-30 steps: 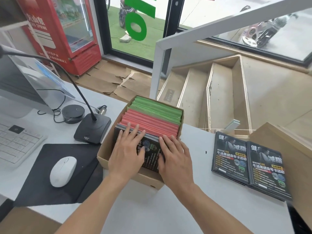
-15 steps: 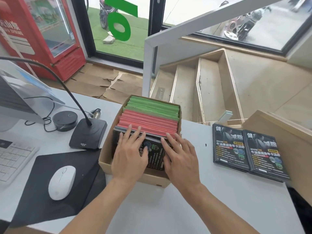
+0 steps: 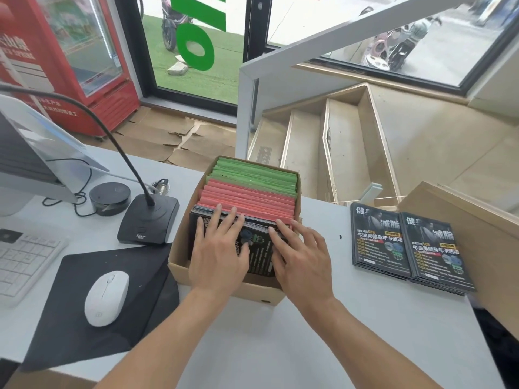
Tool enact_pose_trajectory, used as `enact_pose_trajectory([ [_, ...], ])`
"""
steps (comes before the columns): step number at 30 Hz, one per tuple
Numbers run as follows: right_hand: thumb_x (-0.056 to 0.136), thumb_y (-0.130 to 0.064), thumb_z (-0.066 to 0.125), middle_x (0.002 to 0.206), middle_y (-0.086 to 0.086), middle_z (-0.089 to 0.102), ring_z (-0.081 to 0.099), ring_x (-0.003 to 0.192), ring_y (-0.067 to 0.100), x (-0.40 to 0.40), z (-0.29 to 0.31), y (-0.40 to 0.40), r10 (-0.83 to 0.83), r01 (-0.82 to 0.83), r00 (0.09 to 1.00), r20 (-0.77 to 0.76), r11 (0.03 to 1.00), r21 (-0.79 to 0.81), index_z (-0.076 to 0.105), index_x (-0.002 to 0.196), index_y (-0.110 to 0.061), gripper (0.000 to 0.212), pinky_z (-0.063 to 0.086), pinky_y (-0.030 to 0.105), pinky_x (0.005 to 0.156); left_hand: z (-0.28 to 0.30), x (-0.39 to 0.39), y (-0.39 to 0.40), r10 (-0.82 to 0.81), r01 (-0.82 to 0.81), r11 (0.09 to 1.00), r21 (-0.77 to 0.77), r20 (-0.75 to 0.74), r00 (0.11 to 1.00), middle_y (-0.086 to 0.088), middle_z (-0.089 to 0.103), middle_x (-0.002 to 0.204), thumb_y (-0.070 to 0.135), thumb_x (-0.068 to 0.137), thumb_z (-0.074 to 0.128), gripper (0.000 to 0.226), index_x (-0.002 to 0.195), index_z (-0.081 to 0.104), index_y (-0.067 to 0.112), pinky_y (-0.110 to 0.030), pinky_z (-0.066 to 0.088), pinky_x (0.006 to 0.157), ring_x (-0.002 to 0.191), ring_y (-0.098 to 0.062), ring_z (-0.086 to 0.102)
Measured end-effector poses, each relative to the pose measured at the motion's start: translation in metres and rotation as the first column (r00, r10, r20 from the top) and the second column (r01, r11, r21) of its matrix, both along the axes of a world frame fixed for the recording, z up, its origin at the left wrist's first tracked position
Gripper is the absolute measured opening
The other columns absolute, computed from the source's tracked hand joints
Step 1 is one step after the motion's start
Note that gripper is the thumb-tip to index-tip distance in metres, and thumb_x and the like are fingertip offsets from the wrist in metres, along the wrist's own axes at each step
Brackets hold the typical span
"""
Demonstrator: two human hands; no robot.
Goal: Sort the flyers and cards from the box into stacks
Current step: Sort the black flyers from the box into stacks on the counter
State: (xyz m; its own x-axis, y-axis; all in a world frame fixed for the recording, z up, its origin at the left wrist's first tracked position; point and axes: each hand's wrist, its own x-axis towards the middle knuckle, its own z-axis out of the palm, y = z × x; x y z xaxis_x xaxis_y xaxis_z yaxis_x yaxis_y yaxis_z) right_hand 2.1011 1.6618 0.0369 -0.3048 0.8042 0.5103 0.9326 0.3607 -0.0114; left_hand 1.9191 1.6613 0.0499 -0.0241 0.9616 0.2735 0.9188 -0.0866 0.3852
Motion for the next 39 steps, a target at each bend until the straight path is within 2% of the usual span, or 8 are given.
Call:
enact_pose_trajectory([
  [11,0.087,-0.016,0.075,0.106,-0.007,0.072,0.063,0.102,0.02,-0.004,0.009,-0.003,0.117,-0.115,0.974,-0.192,0.993,0.023,0.07,0.108,-0.02,0.023,0.046,0.034,0.092,-0.001,-0.001,0.0,-0.003,0.003,1.0,-0.009,-0.036,0.999,0.0,0.034,0.163,0.038,0.092,0.066,0.065,0.152,0.044,0.026,-0.05,0.011,0.127,0.156,-0.021,0.013],
  [19,0.082,-0.002,0.077,0.103,-0.007,0.075,0.058,0.091,0.008,-0.003,0.024,-0.005,0.118,-0.189,0.906,-0.407,0.972,-0.137,0.061,0.117,-0.024,0.044,0.051,0.026,0.077,0.003,-0.004,-0.002,-0.089,0.087,0.989,0.123,0.011,0.996,-0.003,0.043,0.157,0.026,0.084,0.077,0.046,0.129,0.069,0.024,-0.051,0.008,0.127,0.155,-0.024,0.017],
  [22,0.087,-0.002,0.069,0.102,-0.011,0.071,0.06,0.089,0.007,0.004,0.044,-0.015,0.133,-0.287,0.763,-0.632,0.947,-0.147,0.055,0.117,-0.033,0.045,0.052,0.027,0.08,0.033,-0.014,-0.008,-0.262,0.256,0.941,0.22,-0.002,0.965,-0.001,0.059,0.143,0.018,0.078,0.081,0.023,0.101,0.075,0.018,-0.054,0.023,0.122,0.148,-0.023,0.035],
  [25,0.089,0.003,0.067,0.095,-0.011,0.068,0.06,0.085,0.009,0.009,0.084,-0.028,0.128,-0.378,0.534,-0.836,0.92,-0.101,0.054,0.113,-0.036,0.048,0.045,0.015,0.078,0.095,-0.019,-0.018,-0.35,0.352,0.922,0.16,-0.04,0.936,0.009,0.073,0.101,0.029,0.08,0.081,0.021,0.093,0.066,0.023,-0.045,0.054,0.09,0.101,-0.016,0.067],
  [28,0.091,0.002,0.068,0.094,-0.019,0.067,0.06,0.086,0.011,0.024,0.127,-0.037,0.113,-0.449,0.355,-0.928,0.891,-0.063,0.056,0.11,-0.032,0.041,0.046,0.015,0.078,0.151,-0.002,-0.027,-0.36,0.364,0.928,0.078,-0.063,0.931,0.02,0.064,0.073,0.044,0.087,0.072,0.023,0.087,0.052,0.033,-0.032,0.049,0.058,0.061,-0.003,0.056],
  [31,0.09,-0.011,0.073,0.091,-0.012,0.071,0.065,0.086,0.014,0.06,0.15,-0.029,-0.003,-0.469,0.367,-0.93,0.863,-0.188,0.062,0.111,-0.037,0.035,0.053,0.026,0.078,0.167,0.034,-0.033,-0.371,0.373,0.927,0.019,0.166,0.914,0.022,0.066,0.073,0.044,0.09,0.069,0.022,0.086,0.051,0.032,-0.023,0.043,0.055,0.061,0.0,0.059],
  [35,0.085,-0.018,0.08,0.089,0.0,0.075,0.072,0.083,0.018,0.129,0.152,-0.023,-0.263,-0.489,0.344,-0.901,0.769,-0.411,0.068,0.11,-0.028,0.029,0.059,0.03,0.073,0.142,0.087,-0.042,-0.192,0.312,0.948,-0.055,0.684,0.704,0.006,0.068,0.073,0.031,0.093,0.072,0.024,0.083,0.054,0.019,-0.026,0.046,0.064,0.065,-0.013,0.061],
  [39,0.088,-0.008,0.073,0.1,0.004,0.078,0.075,0.091,0.02,0.178,0.135,-0.04,-0.474,-0.544,0.082,-0.877,0.716,-0.438,0.062,0.118,-0.015,0.033,0.059,0.029,0.073,0.105,0.148,-0.047,0.242,0.235,0.916,-0.324,0.916,0.319,-0.007,0.076,0.096,0.031,0.094,0.07,0.018,0.098,0.06,0.017,-0.058,0.054,0.093,0.095,-0.034,0.072],
])
